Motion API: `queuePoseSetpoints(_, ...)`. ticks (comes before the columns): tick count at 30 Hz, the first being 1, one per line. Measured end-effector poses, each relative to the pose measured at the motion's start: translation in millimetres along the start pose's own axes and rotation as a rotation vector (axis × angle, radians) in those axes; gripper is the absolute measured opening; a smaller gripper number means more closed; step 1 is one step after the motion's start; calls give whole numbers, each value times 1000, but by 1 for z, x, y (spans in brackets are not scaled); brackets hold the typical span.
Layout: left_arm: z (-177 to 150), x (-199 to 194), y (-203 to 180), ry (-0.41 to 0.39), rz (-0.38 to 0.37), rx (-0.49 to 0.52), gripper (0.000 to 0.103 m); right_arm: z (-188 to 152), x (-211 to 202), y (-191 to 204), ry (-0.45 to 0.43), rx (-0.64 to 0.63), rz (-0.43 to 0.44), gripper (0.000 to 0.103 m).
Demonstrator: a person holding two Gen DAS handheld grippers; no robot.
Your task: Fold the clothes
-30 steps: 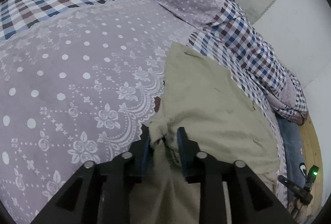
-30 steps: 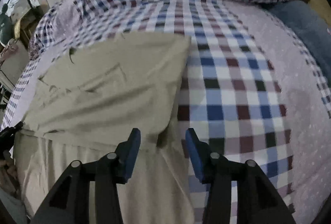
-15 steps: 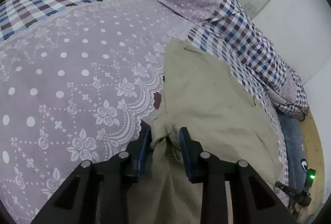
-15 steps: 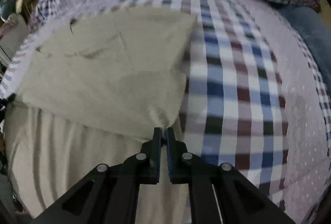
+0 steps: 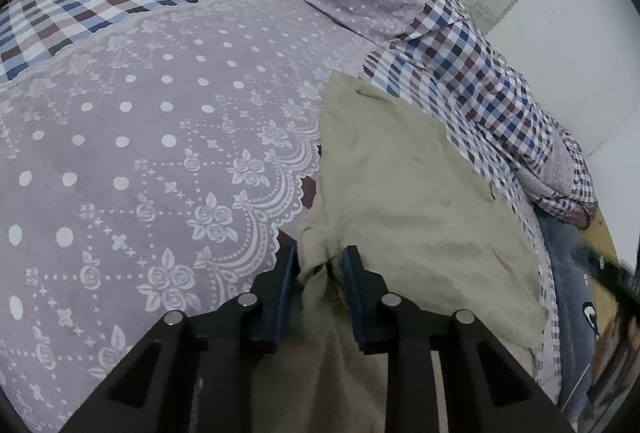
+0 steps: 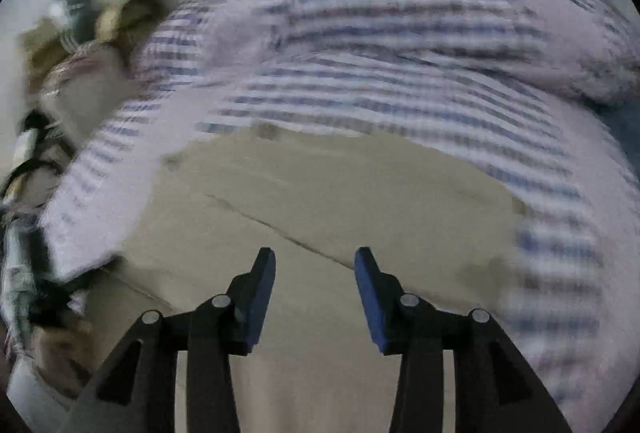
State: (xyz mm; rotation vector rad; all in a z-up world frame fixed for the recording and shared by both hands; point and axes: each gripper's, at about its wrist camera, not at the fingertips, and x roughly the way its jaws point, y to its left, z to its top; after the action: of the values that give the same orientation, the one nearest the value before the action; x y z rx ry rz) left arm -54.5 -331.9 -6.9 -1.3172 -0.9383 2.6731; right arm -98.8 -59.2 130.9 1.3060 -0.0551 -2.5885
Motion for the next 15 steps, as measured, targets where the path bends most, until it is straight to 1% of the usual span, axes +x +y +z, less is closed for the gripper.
queuePoseSetpoints(1, 0, 0, 1, -1, -4, -3, 20, 15, 13, 22, -1, -37, 44, 44)
queuePoseSetpoints(4, -2, -1, 5, -2, -22, -23, 14, 48, 56, 71, 20, -105, 124, 44)
queuePoseSetpoints(6, -2, -1, 7, -5, -29, -30, 12, 61, 91, 107, 40, -155, 143, 44)
queuePoseSetpoints(9, -3, -1, 8, -11, -28, -33, 11, 82, 143, 154, 63, -239, 142, 44)
queuePoseSetpoints(13, -4, -1, 9, -17, -36, -38, 9, 98, 201, 191, 103, -284, 148, 44)
queuePoseSetpoints(15, -4, -3, 11, -17, -46, -40, 9, 106, 218, 199, 110, -282, 150, 44)
